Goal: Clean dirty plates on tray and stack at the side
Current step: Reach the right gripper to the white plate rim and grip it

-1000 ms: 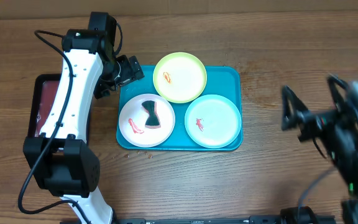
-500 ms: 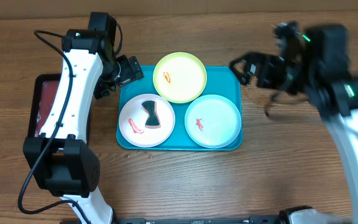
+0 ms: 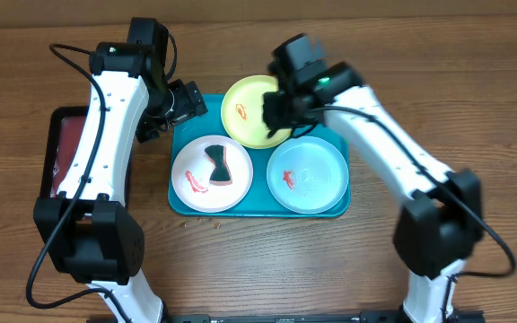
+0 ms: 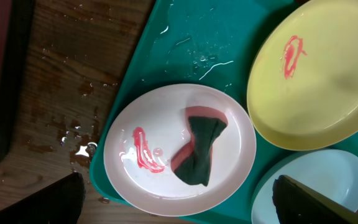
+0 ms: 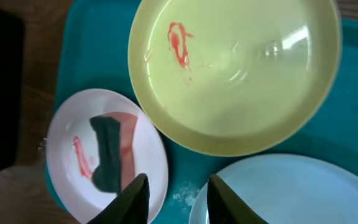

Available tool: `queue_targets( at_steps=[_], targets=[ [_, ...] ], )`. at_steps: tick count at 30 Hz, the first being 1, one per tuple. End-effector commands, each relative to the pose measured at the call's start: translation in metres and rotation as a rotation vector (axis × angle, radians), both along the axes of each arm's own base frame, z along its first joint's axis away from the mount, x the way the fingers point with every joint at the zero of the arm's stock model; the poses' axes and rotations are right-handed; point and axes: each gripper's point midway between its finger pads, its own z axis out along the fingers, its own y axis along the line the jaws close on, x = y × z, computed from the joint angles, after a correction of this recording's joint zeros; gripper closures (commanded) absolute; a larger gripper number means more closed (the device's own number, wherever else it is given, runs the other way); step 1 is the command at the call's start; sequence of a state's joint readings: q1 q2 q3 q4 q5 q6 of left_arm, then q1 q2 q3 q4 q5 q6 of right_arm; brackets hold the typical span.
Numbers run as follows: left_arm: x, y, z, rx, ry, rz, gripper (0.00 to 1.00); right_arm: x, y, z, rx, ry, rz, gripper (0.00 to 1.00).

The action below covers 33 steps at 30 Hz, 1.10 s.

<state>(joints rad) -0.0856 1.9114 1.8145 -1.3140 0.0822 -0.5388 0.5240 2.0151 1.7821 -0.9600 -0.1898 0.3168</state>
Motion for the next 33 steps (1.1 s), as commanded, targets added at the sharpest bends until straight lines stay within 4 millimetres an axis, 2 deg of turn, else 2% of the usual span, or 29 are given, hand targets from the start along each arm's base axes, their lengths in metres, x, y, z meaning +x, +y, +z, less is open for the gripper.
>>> queue_targets(
  at_steps=[1, 8, 21, 25, 28, 33],
  targets=[
    [0.0, -0.003, 0.006, 0.006, -0.018, -0.03, 0.04, 0.001, 0.018, -0.021, -0.056, -0.016, 0.01, 0.66],
    [0.0, -0.003, 0.005, 0.006, -0.017, -0.03, 0.04, -0.019, 0.047, -0.064, -0.117, 0.015, 0.128, 0.66],
    [-0.003, -0.002, 0.004, 0.008, -0.003, -0.031, 0.09, -0.031, 0.047, -0.114, -0.185, 0.1, 0.167, 0.67],
    [-0.004, -0.003, 0.004, 0.01, 0.003, -0.042, 0.18, -0.033, 0.048, -0.117, -0.181, 0.109, 0.178, 0.68],
    [-0.006, -0.007, 0.0, 0.011, 0.017, -0.058, 0.25, -0.033, 0.048, -0.118, -0.184, 0.112, 0.178, 0.75],
    [-0.013, -0.018, -0.017, 0.0, 0.073, -0.083, 0.52, -0.033, 0.048, -0.118, -0.184, 0.112, 0.177, 0.85]
  ],
)
